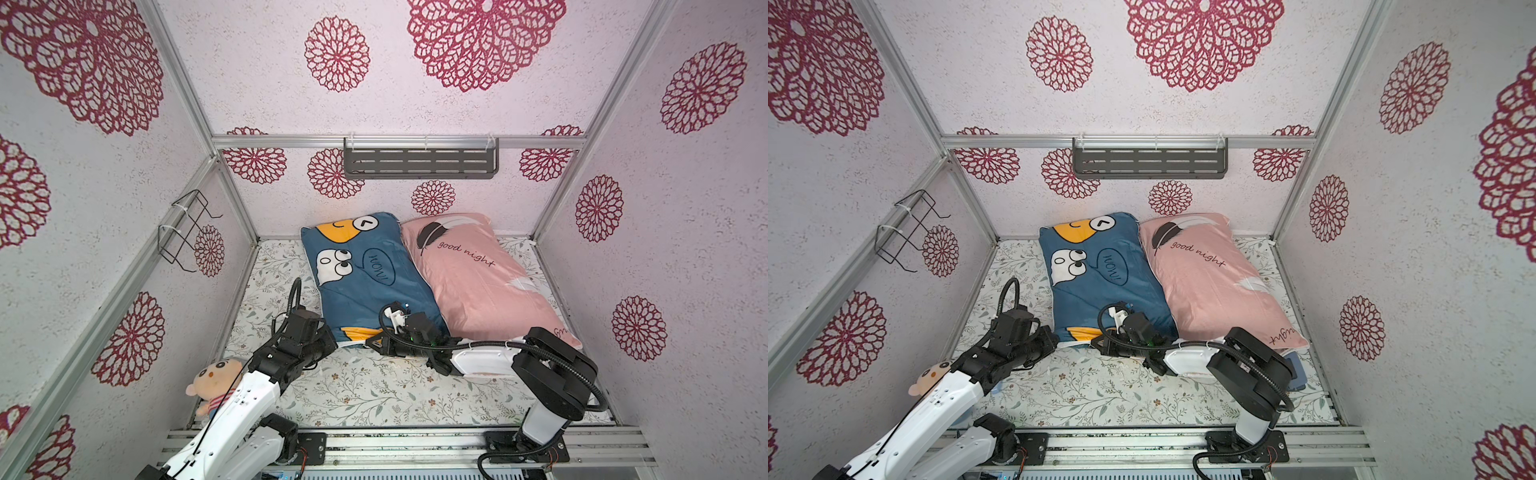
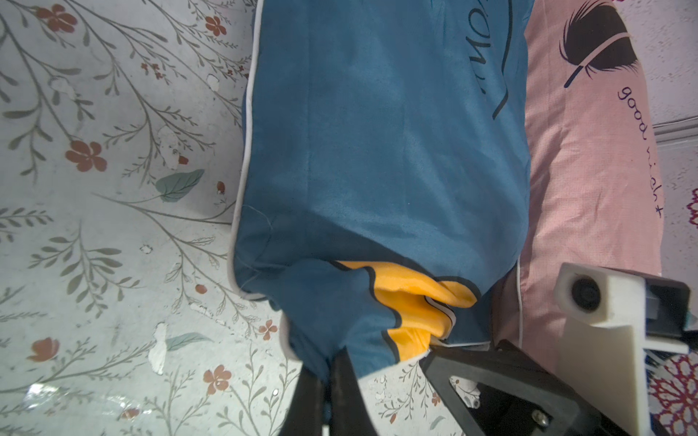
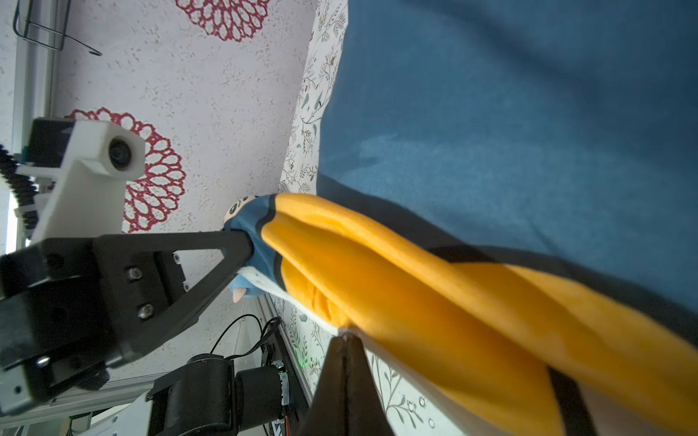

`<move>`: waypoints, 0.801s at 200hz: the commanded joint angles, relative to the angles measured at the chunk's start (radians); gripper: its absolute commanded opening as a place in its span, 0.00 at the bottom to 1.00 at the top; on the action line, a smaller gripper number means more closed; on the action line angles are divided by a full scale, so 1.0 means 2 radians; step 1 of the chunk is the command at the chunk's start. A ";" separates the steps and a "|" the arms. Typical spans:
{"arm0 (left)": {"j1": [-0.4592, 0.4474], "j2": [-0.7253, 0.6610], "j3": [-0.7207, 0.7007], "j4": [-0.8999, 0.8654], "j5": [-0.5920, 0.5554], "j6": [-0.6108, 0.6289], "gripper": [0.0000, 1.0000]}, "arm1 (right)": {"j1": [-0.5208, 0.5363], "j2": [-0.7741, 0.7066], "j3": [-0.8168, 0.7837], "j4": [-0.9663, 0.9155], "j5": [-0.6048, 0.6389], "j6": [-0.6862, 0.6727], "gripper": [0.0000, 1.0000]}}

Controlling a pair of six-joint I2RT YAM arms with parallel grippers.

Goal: Zip up pillowcases
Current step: Zip the zipper on the pillowcase.

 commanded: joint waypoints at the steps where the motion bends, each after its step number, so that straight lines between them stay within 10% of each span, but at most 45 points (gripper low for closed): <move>1: 0.020 -0.014 -0.009 -0.003 -0.026 -0.004 0.00 | -0.005 -0.019 -0.006 -0.064 0.044 -0.015 0.00; 160: 0.098 -0.045 -0.051 0.001 -0.004 0.014 0.00 | -0.002 -0.073 -0.022 -0.235 0.127 -0.025 0.00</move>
